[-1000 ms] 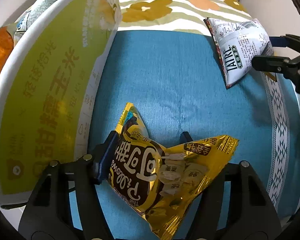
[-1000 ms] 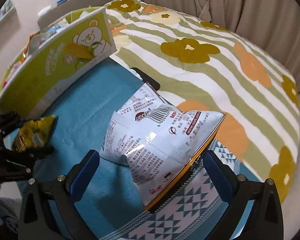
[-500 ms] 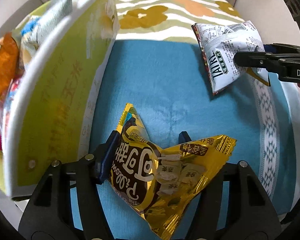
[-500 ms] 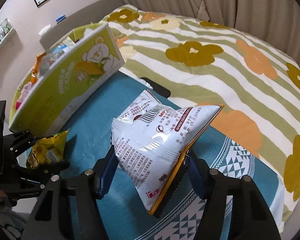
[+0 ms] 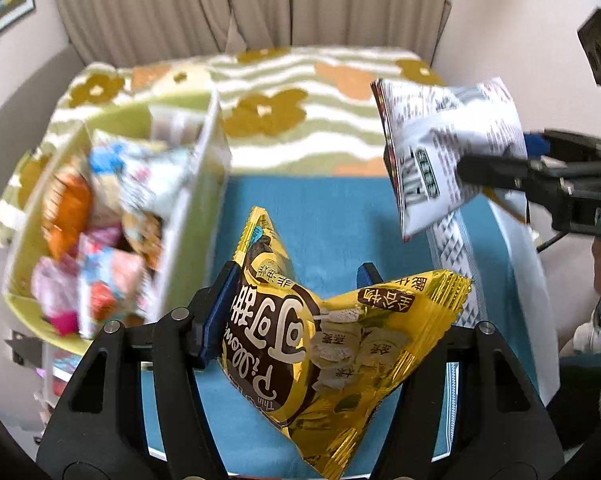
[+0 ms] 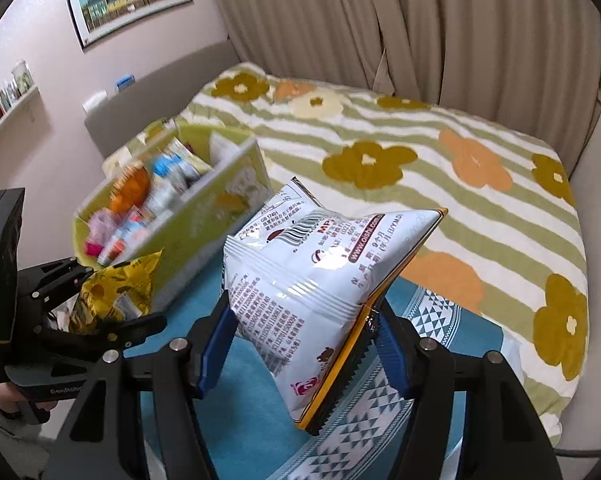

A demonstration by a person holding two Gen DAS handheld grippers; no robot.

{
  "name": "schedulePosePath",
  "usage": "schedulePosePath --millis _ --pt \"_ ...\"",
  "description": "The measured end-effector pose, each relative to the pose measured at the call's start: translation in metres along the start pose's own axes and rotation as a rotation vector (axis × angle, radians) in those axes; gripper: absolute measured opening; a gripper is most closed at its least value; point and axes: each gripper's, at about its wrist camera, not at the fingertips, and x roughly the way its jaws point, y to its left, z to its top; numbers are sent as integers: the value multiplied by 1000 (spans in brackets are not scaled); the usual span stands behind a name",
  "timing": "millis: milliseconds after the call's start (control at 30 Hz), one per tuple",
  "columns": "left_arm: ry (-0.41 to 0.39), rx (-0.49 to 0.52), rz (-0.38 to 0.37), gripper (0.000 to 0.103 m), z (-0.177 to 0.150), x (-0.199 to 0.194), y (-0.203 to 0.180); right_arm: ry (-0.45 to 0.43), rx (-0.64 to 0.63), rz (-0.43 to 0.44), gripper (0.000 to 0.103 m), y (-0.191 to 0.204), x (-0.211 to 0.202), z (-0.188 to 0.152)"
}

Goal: Organize snacks
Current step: 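Carry gold bag with left tool while right tool carries white bag to box, then release gold bag with left tool while right tool drops white bag in box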

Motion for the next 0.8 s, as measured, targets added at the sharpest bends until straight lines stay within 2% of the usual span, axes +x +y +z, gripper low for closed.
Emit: schedulePosePath --millis 233,467,600,633,700,767,800 --pt "-72 -37 22 57 32 -47 46 -63 -47 19 60 44 -28 20" --pt "-98 -11 55 57 52 -47 117 -118 5 3 60 90 -15 51" --pt "-55 12 47 57 56 -32 164 -130 51 -11 60 122 8 73" --pt "-47 16 41 59 56 -27 173 -136 71 -10 60 130 15 81" --pt "-19 45 26 70 54 -14 189 -142 101 -18 60 141 25 91" --pt "-3 70 17 102 50 -4 202 -140 127 -25 60 151 35 100" --pt "1 82 13 103 48 -2 207 -135 138 -28 60 156 40 104"
